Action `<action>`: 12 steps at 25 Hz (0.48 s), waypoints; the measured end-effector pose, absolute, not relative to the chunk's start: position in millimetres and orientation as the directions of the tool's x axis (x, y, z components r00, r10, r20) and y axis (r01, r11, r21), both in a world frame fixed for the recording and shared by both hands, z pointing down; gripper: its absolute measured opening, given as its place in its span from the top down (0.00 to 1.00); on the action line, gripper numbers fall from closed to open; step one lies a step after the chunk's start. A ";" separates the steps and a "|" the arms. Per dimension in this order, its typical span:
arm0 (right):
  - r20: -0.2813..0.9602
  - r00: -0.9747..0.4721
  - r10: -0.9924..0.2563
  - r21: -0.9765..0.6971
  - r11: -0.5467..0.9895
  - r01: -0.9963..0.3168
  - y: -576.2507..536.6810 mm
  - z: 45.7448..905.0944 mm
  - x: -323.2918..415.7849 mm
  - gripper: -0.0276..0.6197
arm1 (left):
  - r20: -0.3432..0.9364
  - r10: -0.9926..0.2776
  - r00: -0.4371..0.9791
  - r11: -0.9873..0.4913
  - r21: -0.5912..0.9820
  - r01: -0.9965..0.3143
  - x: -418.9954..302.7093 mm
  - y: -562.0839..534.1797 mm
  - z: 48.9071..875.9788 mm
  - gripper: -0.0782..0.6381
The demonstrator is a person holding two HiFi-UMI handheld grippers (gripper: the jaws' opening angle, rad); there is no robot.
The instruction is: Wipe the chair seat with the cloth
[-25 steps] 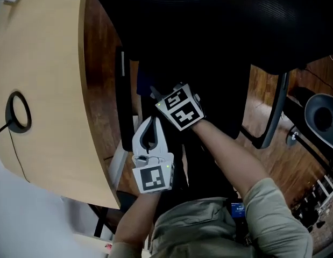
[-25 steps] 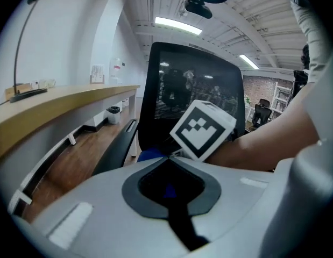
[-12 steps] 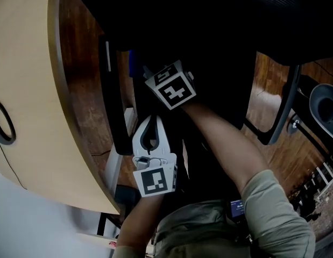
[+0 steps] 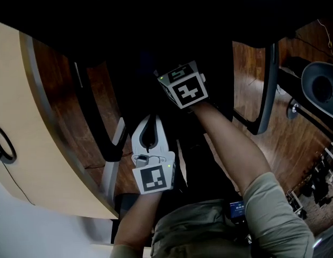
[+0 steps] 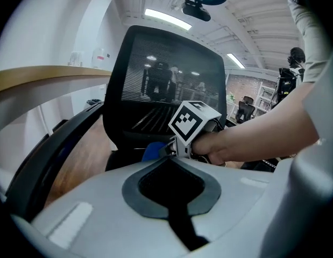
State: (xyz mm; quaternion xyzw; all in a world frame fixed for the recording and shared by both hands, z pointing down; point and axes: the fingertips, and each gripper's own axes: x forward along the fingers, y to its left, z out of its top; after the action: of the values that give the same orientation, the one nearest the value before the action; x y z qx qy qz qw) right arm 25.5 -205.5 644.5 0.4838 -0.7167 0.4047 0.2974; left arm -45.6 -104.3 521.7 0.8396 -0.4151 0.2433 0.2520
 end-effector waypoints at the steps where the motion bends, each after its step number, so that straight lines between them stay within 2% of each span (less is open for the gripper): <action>1: 0.820 -0.341 -0.459 -0.288 0.183 -0.940 -200.6 643.7 37.7 0.83 | 0.617 -0.566 0.547 -0.541 0.223 -0.811 -39.1 -101.8 521.4 0.89; 12: 0.866 -0.066 -0.496 -0.174 -0.173 -0.969 -133.2 643.0 200.6 0.83 | 0.617 -0.487 0.619 -0.637 0.233 -0.734 18.7 -74.8 526.4 0.89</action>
State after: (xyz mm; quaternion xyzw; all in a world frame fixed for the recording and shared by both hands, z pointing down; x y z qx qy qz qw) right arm 200.6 -133.2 643.0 0.6278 -0.5837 0.4387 0.2696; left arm 18.7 -74.8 526.4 0.8672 -0.3521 0.2584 0.2393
